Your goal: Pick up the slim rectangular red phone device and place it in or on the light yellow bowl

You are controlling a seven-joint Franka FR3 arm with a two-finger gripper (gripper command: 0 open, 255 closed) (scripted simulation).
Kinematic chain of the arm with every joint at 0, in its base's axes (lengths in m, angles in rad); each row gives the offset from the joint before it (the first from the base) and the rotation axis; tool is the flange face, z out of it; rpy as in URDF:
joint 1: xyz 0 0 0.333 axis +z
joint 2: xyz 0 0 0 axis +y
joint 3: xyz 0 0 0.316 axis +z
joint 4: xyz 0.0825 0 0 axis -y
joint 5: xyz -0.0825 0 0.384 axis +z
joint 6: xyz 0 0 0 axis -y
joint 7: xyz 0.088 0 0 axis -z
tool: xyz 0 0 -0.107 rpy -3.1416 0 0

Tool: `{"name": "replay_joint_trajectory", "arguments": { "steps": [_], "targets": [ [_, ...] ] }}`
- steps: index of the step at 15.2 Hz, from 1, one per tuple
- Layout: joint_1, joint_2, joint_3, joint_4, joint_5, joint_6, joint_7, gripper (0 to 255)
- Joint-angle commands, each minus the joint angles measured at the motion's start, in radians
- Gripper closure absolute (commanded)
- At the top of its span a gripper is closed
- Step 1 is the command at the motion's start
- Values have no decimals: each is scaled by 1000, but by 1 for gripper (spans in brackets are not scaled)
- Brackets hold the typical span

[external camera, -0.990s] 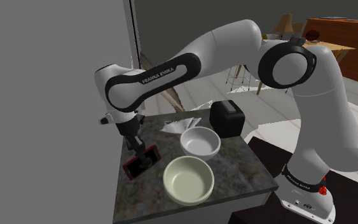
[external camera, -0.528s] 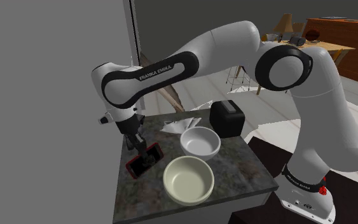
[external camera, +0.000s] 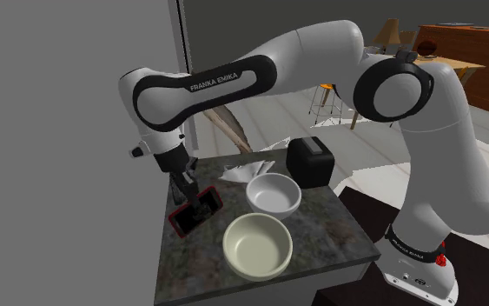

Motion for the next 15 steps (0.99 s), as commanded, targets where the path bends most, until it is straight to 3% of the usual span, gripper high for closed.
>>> {"name": "replay_joint_trajectory", "arguments": {
  "steps": [1,15],
  "targets": [
    [7,-9,4,35,4,103,2,255],
    [28,13,-9,258,10,-95,27,255]
  ]
}}
